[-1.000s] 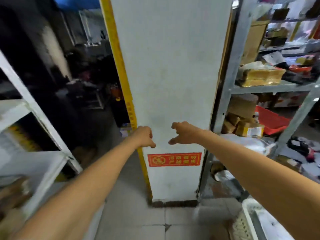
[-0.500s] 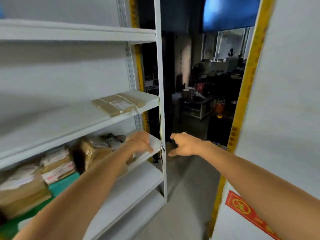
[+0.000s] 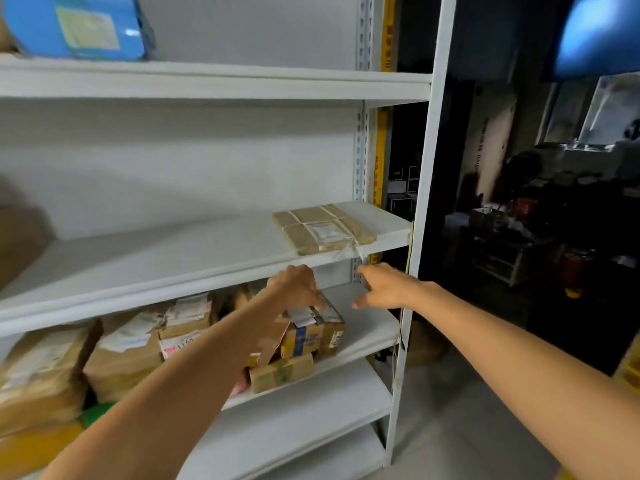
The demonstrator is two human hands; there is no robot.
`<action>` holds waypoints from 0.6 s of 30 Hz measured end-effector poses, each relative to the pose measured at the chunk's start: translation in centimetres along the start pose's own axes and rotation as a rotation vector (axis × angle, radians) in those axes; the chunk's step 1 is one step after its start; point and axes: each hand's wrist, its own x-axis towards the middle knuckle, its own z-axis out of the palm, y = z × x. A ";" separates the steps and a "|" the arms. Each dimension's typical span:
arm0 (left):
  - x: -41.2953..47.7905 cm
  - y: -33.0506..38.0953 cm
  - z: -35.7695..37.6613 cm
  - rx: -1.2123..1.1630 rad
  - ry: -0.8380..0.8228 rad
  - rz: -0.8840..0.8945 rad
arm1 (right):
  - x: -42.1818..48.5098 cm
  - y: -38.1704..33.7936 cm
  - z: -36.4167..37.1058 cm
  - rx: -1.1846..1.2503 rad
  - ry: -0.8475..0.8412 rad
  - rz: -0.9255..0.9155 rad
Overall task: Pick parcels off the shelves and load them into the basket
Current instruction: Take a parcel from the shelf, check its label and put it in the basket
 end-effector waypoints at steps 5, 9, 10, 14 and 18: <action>4.4 -0.6 -2.3 -0.008 0.076 -0.016 | 5.7 0.5 -2.8 0.019 0.051 -0.013; 7.0 -0.7 -4.4 -0.040 0.124 -0.063 | 8.8 1.1 -5.8 -0.004 0.074 -0.086; 7.3 -0.6 -4.8 -0.041 0.132 -0.076 | 9.4 1.3 -6.5 -0.002 0.073 -0.099; 8.7 -0.9 -5.6 0.017 0.140 -0.143 | 12.2 2.4 -7.6 0.000 0.077 -0.123; 9.5 -0.9 -5.8 0.042 0.117 -0.253 | 13.9 3.4 -7.8 0.054 0.066 -0.159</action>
